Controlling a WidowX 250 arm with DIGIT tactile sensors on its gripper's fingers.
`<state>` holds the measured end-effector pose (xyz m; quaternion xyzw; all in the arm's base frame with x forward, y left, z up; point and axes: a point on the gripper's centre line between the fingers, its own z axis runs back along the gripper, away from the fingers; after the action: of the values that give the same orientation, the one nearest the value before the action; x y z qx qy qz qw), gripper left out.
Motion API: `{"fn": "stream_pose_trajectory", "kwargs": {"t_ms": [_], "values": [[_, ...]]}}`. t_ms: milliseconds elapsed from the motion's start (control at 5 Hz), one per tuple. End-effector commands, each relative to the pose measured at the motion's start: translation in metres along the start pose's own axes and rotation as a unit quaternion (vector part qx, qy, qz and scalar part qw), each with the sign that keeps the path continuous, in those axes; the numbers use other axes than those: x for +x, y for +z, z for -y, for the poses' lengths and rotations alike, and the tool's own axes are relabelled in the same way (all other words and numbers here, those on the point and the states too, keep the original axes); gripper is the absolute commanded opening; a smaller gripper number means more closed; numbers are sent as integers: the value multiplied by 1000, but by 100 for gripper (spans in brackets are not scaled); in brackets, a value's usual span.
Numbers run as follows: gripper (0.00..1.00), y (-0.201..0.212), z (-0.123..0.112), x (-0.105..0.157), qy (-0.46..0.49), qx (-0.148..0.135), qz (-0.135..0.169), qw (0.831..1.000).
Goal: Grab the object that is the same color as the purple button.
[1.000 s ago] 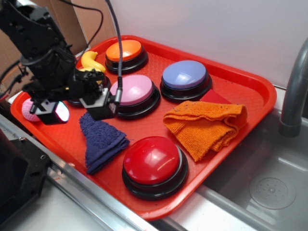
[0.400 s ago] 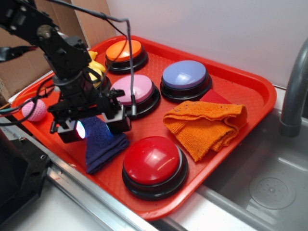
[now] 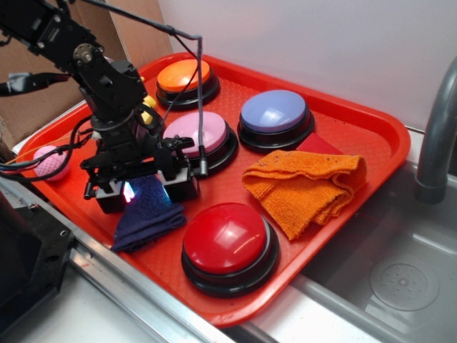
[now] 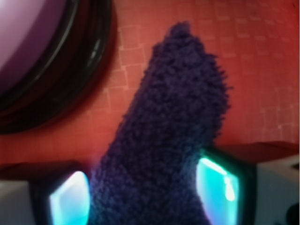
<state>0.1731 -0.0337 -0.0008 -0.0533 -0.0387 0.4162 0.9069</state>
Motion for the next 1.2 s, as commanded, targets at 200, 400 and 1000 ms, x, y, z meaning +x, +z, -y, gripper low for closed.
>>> {"fn": "stream_pose_trajectory", "kwargs": {"t_ms": [200, 400, 1000], "values": [[0, 24, 8, 10, -80, -18, 15, 997], [0, 51, 16, 12, -158, -7, 13, 987], [0, 142, 30, 24, -333, 9, -11, 943]]}}
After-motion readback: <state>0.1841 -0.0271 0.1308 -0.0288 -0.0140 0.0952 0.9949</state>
